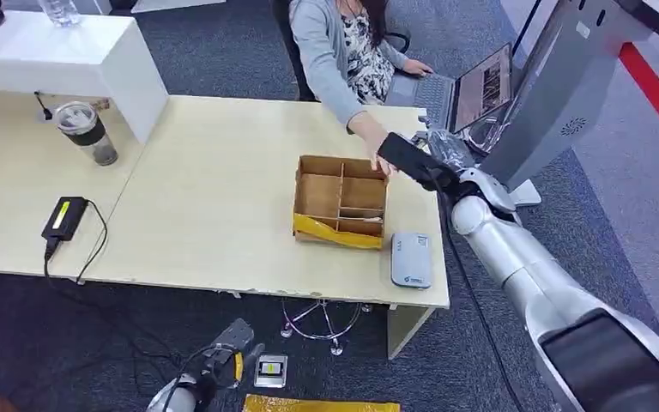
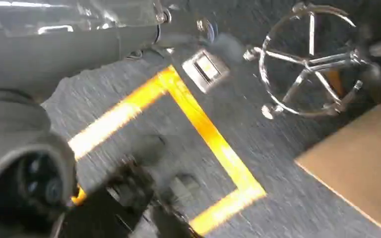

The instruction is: Pass the card to the sensor for recognition and then transmit it.

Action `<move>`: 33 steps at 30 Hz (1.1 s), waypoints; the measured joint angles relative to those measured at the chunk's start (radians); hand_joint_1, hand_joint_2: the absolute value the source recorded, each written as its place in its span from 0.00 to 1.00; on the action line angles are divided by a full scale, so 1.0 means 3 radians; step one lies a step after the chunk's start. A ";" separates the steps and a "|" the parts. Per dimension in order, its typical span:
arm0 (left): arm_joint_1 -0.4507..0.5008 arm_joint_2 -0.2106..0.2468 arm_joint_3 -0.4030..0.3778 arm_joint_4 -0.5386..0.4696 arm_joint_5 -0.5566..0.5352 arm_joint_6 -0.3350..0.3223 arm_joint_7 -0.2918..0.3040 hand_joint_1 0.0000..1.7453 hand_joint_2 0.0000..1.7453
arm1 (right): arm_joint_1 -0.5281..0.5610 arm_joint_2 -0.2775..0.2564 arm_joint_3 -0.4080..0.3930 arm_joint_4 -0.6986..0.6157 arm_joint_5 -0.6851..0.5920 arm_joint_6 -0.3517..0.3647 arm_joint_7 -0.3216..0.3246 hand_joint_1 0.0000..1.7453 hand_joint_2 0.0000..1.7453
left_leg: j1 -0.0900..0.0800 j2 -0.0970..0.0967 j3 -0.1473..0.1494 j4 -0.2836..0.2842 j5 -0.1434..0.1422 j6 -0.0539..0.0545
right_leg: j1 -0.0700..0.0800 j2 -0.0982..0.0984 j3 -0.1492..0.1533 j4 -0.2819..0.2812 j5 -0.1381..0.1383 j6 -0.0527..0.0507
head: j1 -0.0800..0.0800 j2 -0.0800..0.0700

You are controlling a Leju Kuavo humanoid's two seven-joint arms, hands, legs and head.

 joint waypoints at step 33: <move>-0.0199 -0.0100 -0.0023 0.0003 0.0337 -0.0241 -0.0048 0.00 0.00 | 0.0028 0.0018 0.0018 0.0031 -0.0099 -0.0177 -0.0095 0.00 0.00 | 0.0003 -0.0003 -0.0001 0.0000 0.0000 -0.0001 | 0.0004 0.0000 -0.0001 0.0002 0.0000 0.0000 | -0.0001 0.0000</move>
